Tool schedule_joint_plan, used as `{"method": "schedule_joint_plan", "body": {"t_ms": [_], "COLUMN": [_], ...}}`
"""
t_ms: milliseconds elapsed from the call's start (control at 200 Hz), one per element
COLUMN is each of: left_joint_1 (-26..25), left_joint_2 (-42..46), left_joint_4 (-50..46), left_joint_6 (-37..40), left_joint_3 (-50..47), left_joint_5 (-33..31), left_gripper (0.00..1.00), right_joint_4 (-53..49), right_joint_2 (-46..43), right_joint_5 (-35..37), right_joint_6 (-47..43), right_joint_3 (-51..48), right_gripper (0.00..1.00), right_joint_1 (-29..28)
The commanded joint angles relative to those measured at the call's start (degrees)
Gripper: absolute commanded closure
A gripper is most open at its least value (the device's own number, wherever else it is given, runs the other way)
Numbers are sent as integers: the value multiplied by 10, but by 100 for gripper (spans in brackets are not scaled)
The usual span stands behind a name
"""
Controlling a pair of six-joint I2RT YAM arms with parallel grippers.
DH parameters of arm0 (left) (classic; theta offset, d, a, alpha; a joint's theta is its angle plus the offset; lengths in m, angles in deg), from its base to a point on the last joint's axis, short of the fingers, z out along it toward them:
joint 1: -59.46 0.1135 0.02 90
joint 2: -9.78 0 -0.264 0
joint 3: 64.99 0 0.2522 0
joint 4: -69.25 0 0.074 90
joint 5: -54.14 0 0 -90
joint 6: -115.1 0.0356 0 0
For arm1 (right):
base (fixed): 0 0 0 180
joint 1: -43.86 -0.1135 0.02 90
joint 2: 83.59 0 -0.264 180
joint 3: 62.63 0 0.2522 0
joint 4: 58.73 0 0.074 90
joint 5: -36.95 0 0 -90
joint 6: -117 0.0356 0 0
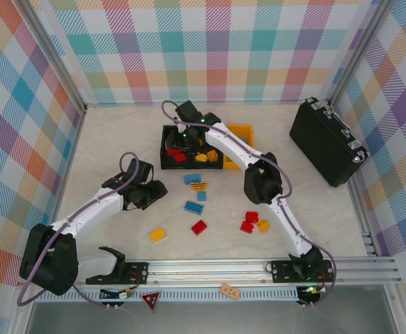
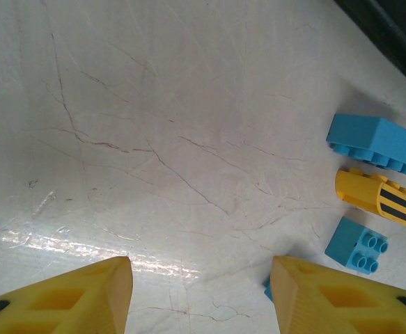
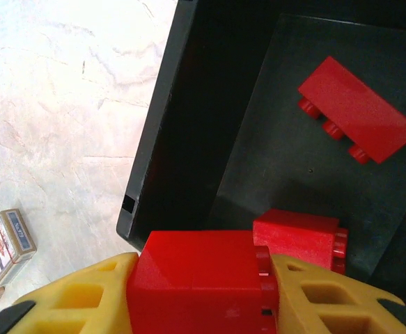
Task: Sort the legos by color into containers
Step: Place the lego in the container.
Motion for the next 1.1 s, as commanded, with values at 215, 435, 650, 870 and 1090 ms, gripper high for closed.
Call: {"method": "schedule_joint_plan", "body": {"t_ms": [215,435,650,870,1090], "left_joint_1": [4,3,-20,-52,-87], "left_joint_2": [17,16,4,-30,-66], "left_joint_4": [-12,-10,-8,28,49], "left_joint_6": [-7,4,39,58,91], "left_joint_3": [-10,-4,27,50,76], "left_joint_5": [-2,2,4,32,73], "left_gripper": [45,45,44,44,44], "right_joint_4": [-19,-25,25,77,103], "right_joint_2": [4,-22,-126,-254,-362], "right_joint_5": [1,14,38,72,100], "right_joint_6": [6,-5,-21,-31,-25], "right_joint_3": [34,28,-104,-285,-432], "right_gripper": [47,45,45,44,43], "right_joint_1": [-7,-7,-8,-6,-4]}}
